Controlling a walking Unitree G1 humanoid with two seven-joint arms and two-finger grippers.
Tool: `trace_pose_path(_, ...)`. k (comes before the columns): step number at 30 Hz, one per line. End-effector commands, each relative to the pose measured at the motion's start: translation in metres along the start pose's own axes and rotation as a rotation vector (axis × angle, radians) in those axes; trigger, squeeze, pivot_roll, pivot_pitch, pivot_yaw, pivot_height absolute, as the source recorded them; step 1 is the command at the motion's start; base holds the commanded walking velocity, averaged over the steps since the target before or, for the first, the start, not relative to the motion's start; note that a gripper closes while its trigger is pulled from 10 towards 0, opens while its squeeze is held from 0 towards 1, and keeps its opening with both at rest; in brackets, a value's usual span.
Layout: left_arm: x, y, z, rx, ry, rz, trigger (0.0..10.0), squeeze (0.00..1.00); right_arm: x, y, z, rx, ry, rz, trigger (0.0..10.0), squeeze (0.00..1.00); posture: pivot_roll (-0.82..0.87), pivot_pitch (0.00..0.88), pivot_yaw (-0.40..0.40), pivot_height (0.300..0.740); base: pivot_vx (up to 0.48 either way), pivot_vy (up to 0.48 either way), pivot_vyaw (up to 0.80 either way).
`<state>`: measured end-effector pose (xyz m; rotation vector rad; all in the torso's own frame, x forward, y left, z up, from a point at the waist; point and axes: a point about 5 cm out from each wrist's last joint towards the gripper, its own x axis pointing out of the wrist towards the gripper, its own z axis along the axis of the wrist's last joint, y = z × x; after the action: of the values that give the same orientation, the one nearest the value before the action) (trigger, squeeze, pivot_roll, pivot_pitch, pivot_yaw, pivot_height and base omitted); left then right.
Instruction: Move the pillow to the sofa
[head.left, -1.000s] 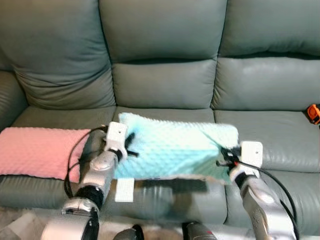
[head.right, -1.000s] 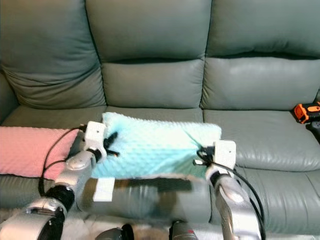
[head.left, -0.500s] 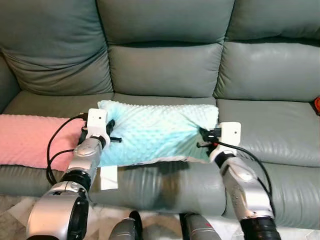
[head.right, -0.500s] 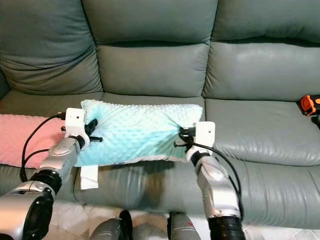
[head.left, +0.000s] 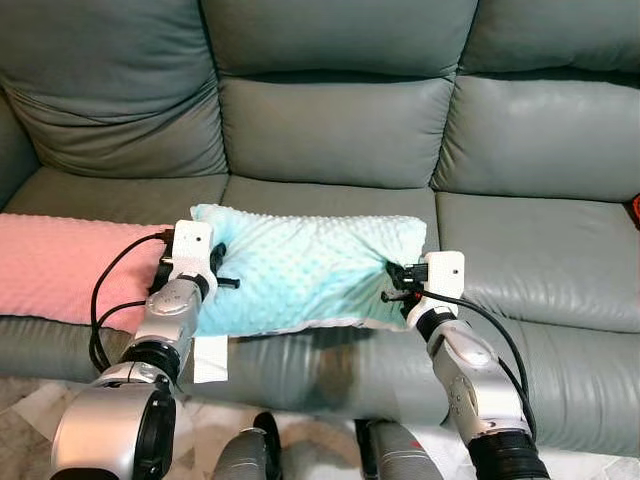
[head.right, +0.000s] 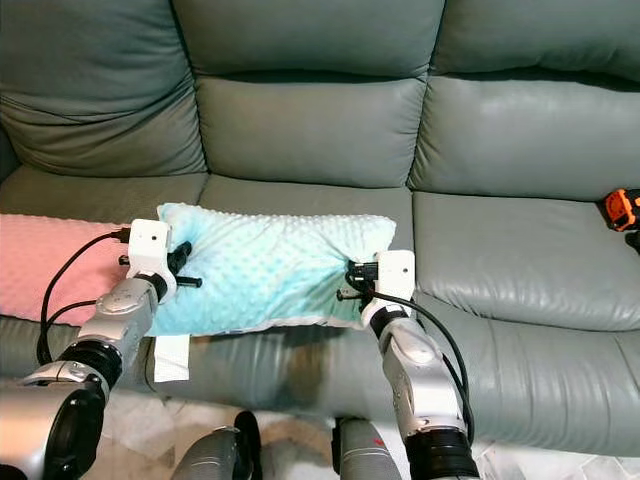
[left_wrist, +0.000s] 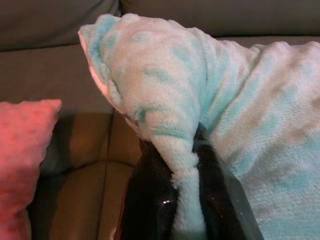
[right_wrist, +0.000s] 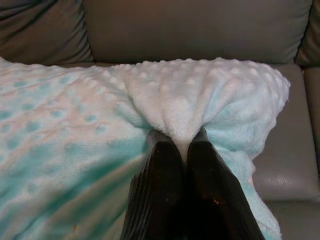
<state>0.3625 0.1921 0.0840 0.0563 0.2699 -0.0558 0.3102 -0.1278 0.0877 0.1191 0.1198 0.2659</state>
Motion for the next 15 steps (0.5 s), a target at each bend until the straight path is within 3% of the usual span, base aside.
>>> trace_pose_path(1, 0.0, 0.005, 0.001, -0.032, -0.003, 0.024, 10.0, 0.07, 0.001, 0.005, 0.0, -0.013, -0.015, 0.015, 10.0, 0.0, -0.18, 0.337, 0.056, 0.74, 0.0, 0.0, 0.0)
trace_pose_path(2, 0.001, 0.005, 0.004, -0.037, -0.01, 0.026, 10.0, 0.4, 0.002, 0.003, 0.0, -0.025, -0.024, 0.005, 10.0, 0.0, -0.18, 0.341, 0.055, 0.74, 0.0, 0.0, 0.0)
trace_pose_path(3, 0.002, 0.004, 0.008, -0.05, -0.02, 0.023, 10.0, 0.5, 0.004, 0.002, 0.001, -0.024, -0.034, -0.007, 10.0, 0.0, -0.18, 0.342, 0.055, 0.74, 0.0, 0.0, 0.0)
trace_pose_path(4, 0.003, 0.002, 0.012, -0.059, -0.029, 0.019, 10.0, 0.75, 0.006, 0.0, 0.001, -0.021, -0.041, -0.019, 10.0, 0.27, -0.18, 0.341, 0.053, 0.74, 0.0, 0.0, 0.0)
trace_pose_path(5, 0.004, 0.001, 0.013, -0.059, -0.034, 0.017, 10.0, 1.0, 0.007, 0.0, 0.001, -0.021, -0.041, -0.021, 10.0, 1.0, -0.18, 0.34, 0.053, 0.74, 0.0, 0.0, 0.0)
trace_pose_path(15, 0.006, -0.009, 0.016, -0.052, -0.042, -0.002, 10.0, 1.0, 0.009, 0.004, -0.003, -0.008, -0.035, -0.011, 10.0, 1.0, -0.19, 0.345, 0.057, 0.74, 0.0, 0.0, 0.0)
